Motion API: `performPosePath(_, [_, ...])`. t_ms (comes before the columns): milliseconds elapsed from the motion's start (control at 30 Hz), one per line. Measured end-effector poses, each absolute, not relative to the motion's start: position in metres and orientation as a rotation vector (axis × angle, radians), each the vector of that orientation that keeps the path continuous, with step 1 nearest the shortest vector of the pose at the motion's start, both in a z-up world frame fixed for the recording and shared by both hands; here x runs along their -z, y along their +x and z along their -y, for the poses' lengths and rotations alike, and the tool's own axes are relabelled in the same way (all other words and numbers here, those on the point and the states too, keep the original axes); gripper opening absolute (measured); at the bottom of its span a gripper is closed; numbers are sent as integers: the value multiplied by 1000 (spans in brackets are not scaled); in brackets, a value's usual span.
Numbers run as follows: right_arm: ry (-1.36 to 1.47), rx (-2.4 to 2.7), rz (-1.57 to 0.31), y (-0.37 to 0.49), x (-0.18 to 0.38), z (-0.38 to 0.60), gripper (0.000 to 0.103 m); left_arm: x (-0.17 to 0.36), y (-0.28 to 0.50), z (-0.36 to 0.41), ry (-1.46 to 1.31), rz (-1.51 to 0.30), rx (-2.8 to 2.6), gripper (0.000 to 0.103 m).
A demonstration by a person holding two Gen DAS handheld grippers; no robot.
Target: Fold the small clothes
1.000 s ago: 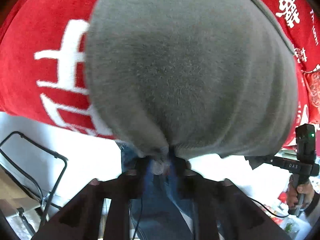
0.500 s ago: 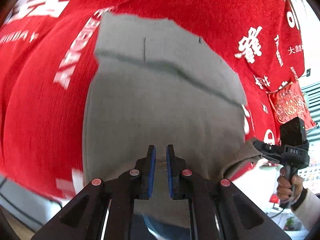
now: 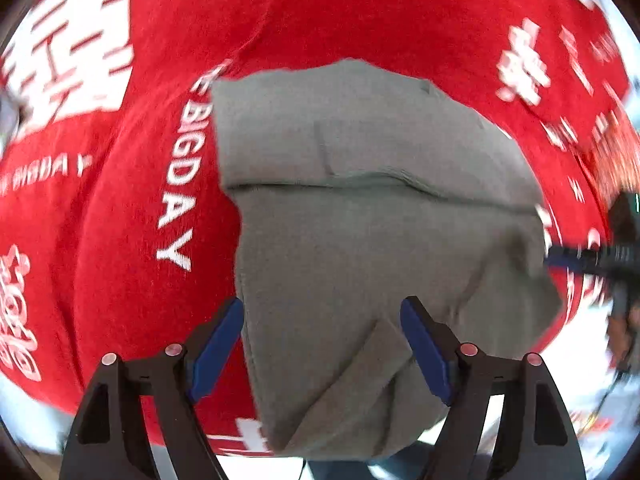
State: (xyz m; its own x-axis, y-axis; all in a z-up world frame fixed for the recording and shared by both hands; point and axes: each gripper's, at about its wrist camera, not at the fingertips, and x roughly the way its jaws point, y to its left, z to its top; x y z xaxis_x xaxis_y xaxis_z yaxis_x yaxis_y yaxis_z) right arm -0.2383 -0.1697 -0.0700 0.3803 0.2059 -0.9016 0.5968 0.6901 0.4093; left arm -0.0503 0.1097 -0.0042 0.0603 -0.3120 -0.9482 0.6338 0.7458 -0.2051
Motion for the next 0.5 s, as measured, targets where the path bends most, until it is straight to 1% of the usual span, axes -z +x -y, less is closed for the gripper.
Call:
performPosePath(100, [673, 307, -1247, -235, 69, 157, 67, 8, -74, -107, 416, -1344, 803, 81])
performPosePath(267, [480, 292, -1330, -218, 77, 135, 67, 35, -113, -99, 656, -1335, 877, 81])
performPosePath(400, [349, 275, -1359, -194, 87, 123, 67, 46, -125, -94, 715, -1316, 913, 80])
performPosePath(433, [334, 285, -1378, -194, 91, 124, 67, 49, -124, -93, 708, -1316, 916, 77])
performPosePath(467, [325, 303, -1407, -189, 99, 125, 67, 51, -122, -91, 696, -1320, 920, 55])
performPosePath(500, [328, 318, -1439, -186, 107, 127, 66, 53, -120, -89, 680, -1339, 927, 38])
